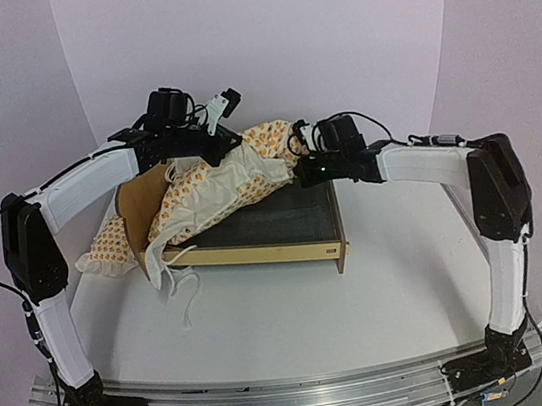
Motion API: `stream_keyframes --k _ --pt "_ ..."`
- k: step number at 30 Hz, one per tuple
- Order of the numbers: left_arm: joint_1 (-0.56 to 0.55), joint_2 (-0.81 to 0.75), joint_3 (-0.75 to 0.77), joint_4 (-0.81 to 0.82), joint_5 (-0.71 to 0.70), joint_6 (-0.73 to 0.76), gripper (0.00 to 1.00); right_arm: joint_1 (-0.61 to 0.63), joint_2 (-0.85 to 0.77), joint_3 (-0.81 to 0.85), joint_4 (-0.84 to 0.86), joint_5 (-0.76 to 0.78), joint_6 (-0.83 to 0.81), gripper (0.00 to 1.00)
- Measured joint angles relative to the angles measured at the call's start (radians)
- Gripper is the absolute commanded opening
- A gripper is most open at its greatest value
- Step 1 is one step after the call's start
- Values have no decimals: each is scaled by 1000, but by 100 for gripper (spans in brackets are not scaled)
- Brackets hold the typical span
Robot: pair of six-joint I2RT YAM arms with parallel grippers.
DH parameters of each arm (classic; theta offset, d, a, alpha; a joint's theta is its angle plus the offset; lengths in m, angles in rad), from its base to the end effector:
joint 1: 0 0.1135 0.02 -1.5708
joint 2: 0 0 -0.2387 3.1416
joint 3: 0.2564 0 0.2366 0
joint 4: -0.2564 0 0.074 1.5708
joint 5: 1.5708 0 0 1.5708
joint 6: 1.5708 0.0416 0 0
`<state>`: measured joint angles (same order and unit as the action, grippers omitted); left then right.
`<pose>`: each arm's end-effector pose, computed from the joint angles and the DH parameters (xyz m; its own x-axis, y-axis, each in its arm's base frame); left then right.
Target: Set up the pet bed
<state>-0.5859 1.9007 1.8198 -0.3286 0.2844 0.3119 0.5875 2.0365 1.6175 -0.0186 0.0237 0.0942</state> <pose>0.3558 -0.2502 0.3353 -0.0871 0.4113 -0.9073 0.8110 0.5581 0.1752 0.3879 0.2571 0.2395 -0.4016 -0.1545 -0.9027 -0.5007 0.8624 0.0752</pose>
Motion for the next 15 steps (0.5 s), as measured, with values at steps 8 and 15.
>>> stream_keyframes --k 8,15 --pt "8 0 0 24 0 1 0 62 -213 0 -217 -11 59 2" --pt "9 -2 -13 27 1 3 0 69 -185 2 -291 -22 110 30"
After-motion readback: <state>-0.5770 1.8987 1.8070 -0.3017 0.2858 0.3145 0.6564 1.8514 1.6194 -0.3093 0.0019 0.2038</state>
